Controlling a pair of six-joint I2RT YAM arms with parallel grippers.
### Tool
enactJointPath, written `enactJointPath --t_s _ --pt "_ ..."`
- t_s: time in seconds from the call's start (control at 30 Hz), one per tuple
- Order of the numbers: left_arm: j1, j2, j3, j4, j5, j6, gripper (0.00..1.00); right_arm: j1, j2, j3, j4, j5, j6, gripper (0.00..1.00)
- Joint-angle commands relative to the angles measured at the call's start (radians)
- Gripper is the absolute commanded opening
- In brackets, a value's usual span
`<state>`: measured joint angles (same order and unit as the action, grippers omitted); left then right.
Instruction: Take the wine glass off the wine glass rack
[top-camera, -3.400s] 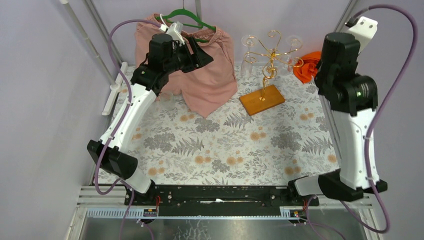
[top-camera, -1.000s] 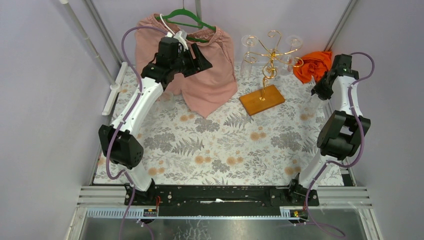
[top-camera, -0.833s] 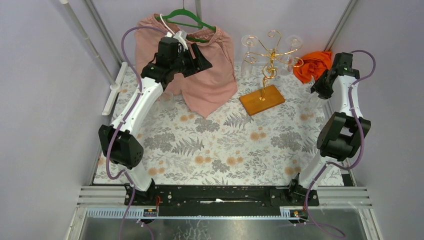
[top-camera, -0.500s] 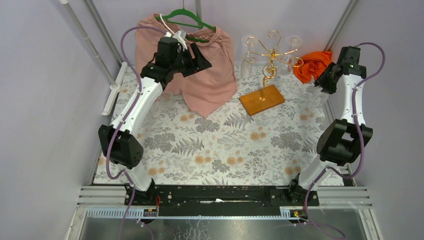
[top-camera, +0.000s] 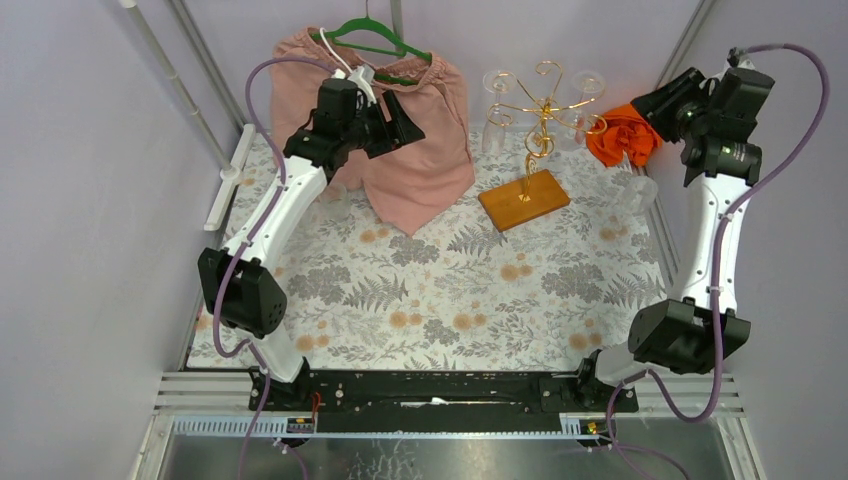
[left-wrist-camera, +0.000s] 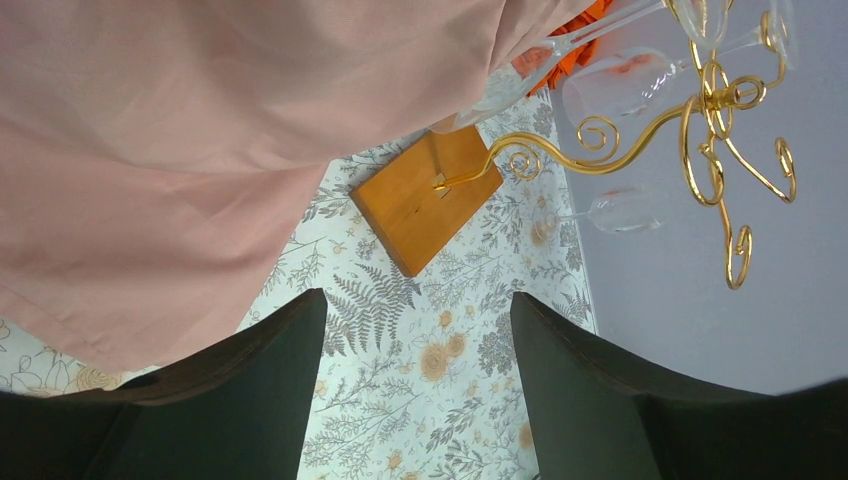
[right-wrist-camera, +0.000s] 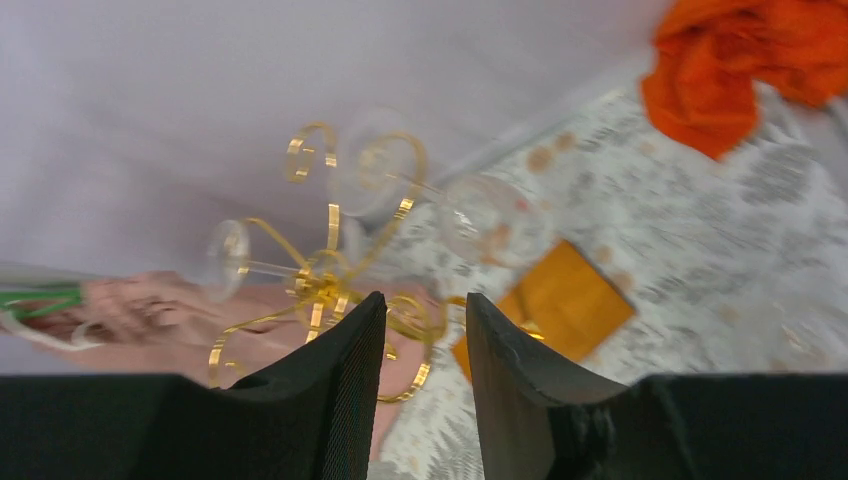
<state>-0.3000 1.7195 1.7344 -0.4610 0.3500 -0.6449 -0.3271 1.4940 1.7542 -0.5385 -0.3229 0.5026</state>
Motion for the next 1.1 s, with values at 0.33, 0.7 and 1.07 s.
enactJointPath --t_s 0.33,0.7,1.07 --pt "0.006 -0.012 -0.02 0.074 0.013 -0.02 0.77 0.006 0.205 0.006 0.568 -0.366 0.362 0.4" --pt "0.006 -0.01 -0.007 0.057 -0.004 -0.018 0.77 0.009 0.276 0.038 0.593 -0.383 0.389 0.37" --pt "0.006 -0.019 -0.008 0.052 -0.005 -0.019 0.77 0.035 0.335 0.113 0.489 -0.338 0.327 0.36"
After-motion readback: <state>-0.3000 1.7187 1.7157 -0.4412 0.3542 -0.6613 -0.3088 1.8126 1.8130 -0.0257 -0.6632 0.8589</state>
